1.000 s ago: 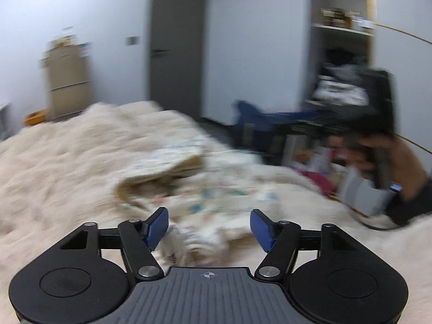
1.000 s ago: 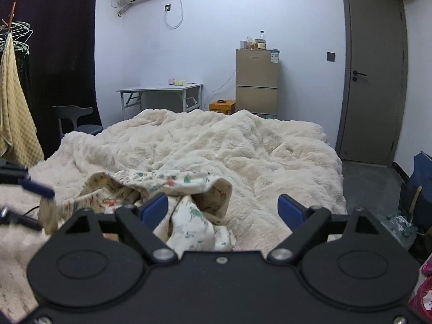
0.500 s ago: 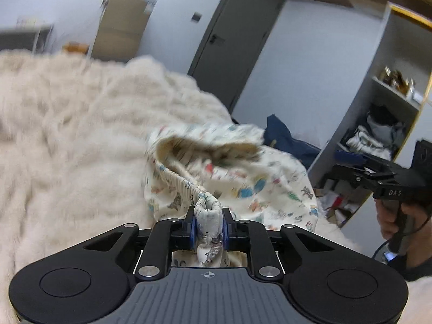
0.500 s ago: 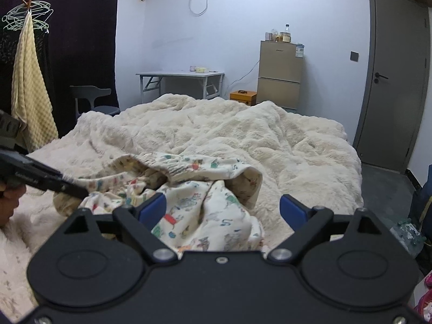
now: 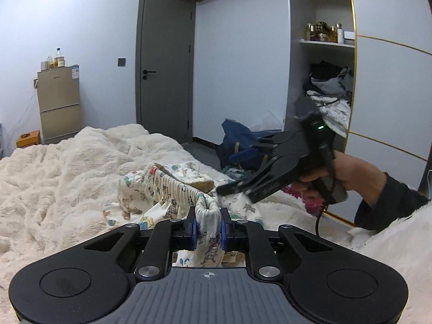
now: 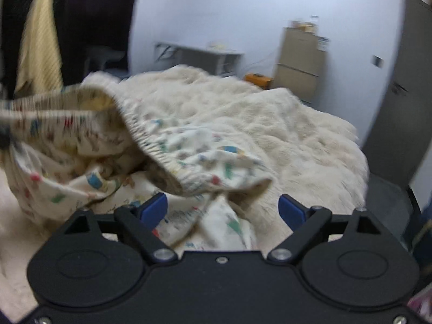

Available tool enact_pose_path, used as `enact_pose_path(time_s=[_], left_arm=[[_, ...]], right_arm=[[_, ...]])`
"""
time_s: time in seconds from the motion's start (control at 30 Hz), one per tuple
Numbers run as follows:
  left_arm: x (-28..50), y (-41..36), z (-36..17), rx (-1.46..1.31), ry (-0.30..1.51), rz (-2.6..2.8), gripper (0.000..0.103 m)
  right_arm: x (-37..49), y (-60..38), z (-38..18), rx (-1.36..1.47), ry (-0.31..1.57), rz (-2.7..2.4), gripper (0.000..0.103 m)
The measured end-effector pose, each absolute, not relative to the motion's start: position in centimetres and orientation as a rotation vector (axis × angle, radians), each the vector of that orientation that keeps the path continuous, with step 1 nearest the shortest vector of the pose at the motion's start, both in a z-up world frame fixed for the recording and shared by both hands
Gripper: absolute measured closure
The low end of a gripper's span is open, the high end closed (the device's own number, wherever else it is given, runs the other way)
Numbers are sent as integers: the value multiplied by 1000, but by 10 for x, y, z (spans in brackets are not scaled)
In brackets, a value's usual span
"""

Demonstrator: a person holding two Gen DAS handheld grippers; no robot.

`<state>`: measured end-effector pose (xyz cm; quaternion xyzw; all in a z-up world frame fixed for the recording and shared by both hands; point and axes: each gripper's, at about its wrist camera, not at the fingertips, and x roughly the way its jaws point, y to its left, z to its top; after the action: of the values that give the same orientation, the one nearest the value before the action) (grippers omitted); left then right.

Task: Fold clothes
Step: 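Grasp the cloth's elastic edge with the right gripper while the left gripper holds its edge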

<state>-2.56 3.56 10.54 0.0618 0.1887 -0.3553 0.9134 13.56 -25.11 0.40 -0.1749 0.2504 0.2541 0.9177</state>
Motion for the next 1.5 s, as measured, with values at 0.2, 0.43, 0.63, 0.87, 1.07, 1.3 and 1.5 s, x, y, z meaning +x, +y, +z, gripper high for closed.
enact_pose_path(time_s=[0.2, 0.43, 0.63, 0.87, 1.07, 1.3, 1.5], left_arm=[[-27, 52, 104, 119, 390, -699, 91], [-11, 93, 115, 60, 370, -551, 92], [7, 144, 163, 55, 279, -376, 93], [-19, 211, 235, 20, 101, -193, 93], [-57, 258, 298, -1, -85, -7, 93], [-135, 262, 384, 18, -379, 52, 93], [-172, 235, 428, 26, -530, -41, 93]], right_arm=[[186, -218, 4, -382, 639, 587, 68], [238, -192, 63, -352, 642, 615, 77], [264, -113, 121, -462, 545, 629, 78], [267, -44, 196, -434, 376, 680, 79], [238, 27, 266, -459, 106, 706, 79], [193, 53, 378, -312, -152, 754, 79], [171, 19, 437, -239, -300, 734, 79]])
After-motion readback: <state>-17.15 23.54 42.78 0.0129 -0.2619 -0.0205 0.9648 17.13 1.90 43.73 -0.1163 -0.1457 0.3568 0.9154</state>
